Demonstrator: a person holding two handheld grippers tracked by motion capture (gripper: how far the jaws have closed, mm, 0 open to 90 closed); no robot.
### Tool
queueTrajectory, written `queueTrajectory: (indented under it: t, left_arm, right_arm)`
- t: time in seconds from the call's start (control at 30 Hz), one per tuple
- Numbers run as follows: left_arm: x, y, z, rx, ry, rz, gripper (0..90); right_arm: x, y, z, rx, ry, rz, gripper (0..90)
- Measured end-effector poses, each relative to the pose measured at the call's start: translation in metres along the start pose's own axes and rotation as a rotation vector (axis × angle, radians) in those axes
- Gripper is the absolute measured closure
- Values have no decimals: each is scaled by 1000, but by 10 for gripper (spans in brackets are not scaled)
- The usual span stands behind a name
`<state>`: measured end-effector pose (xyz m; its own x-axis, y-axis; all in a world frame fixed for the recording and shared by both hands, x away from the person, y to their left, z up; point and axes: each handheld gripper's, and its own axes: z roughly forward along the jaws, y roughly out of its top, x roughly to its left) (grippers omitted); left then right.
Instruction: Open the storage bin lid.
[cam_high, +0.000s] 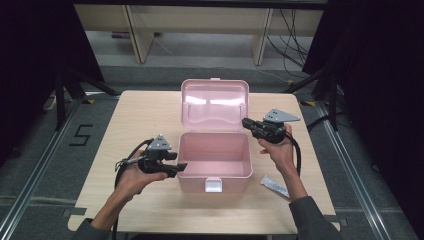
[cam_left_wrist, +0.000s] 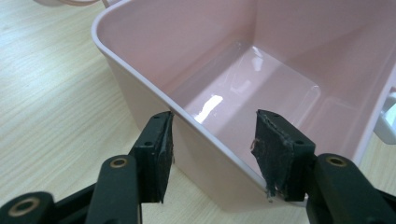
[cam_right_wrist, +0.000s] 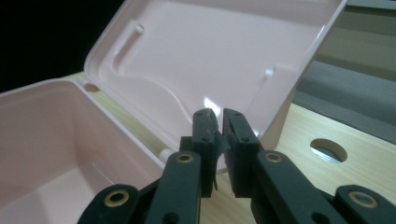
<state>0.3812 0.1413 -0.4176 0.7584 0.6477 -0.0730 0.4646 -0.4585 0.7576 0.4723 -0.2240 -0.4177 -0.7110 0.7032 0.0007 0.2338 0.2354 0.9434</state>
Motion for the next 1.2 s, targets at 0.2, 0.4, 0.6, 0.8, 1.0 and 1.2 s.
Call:
queueTrajectory:
  t: [0.2,0.4,0.6,0.8,1.0,1.2]
  left_arm:
    - [-1,0,0,-5,6,-4,472]
    - [-1,0,0,-6,5,-7,471]
    - [0,0,0,-7,8,-2,473]
    - [-2,-1,-2,-10,6,0,472]
    - [-2,-1,-2,-8,8,0,474]
    - [-1,-1,-2,-8,6,-1,474]
  right_arm:
    - [11,4,-16,-37,-6,23,829]
    - [24,10,-37,5,-24,-31,779]
    - [28,7,-55,59,-27,-29,717]
    - [27,-6,-70,141,-31,8,621]
    - [27,-19,-80,207,-20,19,550]
    - [31,-27,-92,293,-40,7,477]
